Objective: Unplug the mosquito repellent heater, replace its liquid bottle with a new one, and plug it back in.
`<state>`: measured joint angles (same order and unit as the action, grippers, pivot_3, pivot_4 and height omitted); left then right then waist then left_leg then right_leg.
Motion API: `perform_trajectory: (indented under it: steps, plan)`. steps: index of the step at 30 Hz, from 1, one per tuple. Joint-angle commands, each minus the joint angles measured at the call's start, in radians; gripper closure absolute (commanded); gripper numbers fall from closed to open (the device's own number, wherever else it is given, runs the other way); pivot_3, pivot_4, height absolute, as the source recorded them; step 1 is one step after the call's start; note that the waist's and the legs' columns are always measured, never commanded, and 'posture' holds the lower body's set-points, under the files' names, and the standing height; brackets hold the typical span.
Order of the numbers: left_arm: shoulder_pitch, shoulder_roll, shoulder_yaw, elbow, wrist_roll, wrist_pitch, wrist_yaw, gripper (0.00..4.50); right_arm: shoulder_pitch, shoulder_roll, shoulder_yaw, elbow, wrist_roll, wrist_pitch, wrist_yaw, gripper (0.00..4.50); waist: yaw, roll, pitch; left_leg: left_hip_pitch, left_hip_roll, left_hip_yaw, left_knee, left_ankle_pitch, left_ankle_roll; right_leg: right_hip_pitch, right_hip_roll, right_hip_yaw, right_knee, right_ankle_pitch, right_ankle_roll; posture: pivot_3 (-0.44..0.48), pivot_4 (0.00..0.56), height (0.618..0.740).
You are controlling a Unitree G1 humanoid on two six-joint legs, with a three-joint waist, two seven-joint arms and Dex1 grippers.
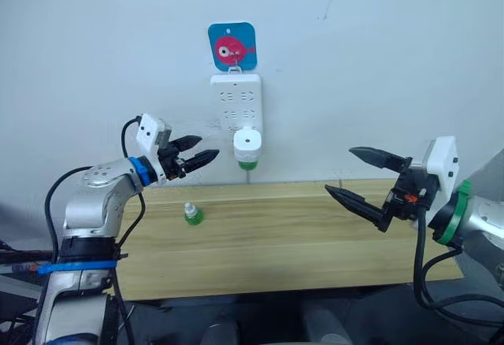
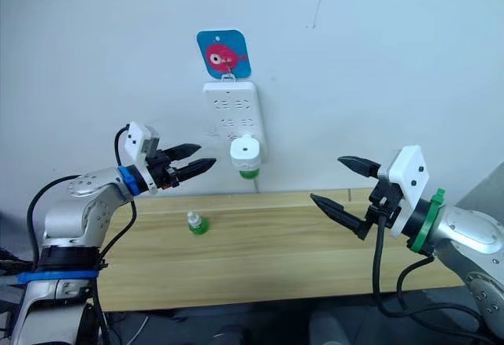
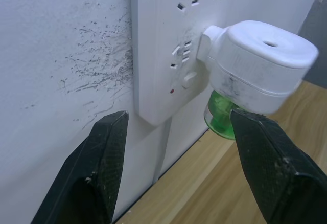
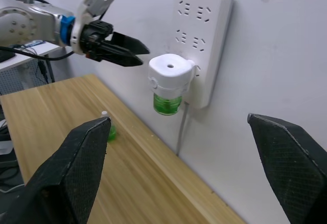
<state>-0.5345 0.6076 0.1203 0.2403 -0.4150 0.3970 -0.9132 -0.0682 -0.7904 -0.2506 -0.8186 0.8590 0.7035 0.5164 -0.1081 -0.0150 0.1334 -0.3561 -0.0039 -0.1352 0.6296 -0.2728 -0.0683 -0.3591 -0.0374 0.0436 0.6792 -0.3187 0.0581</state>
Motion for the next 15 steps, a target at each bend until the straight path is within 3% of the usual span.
perform_trajectory:
  steps: [1, 15]
  plan:
    - [-0.072, -0.014, -0.005, 0.088, 0.038, -0.082, -0.001, 1.17, -0.032, 0.007, -0.001, -0.038, 0.028, 0.006, -0.039, 0.0, -0.003, 0.0, 0.001, -0.002, 0.0, 0.0, 0.001, 0.0, 0.0, -0.002, 0.0, 0.0, 0.0, 0.0, 0.001, -0.236, 0.137, 0.734]
    - [-0.279, -0.062, -0.065, 0.369, 0.125, -0.235, -0.136, 1.17, -0.028, 0.013, 0.008, -0.079, 0.066, 0.024, -0.109, 0.0, -0.021, 0.0, 0.014, -0.011, -0.001, -0.002, 0.005, 0.0, 0.0, -0.009, -0.001, -0.001, 0.002, 0.003, 0.003, -0.262, 0.151, 0.734]
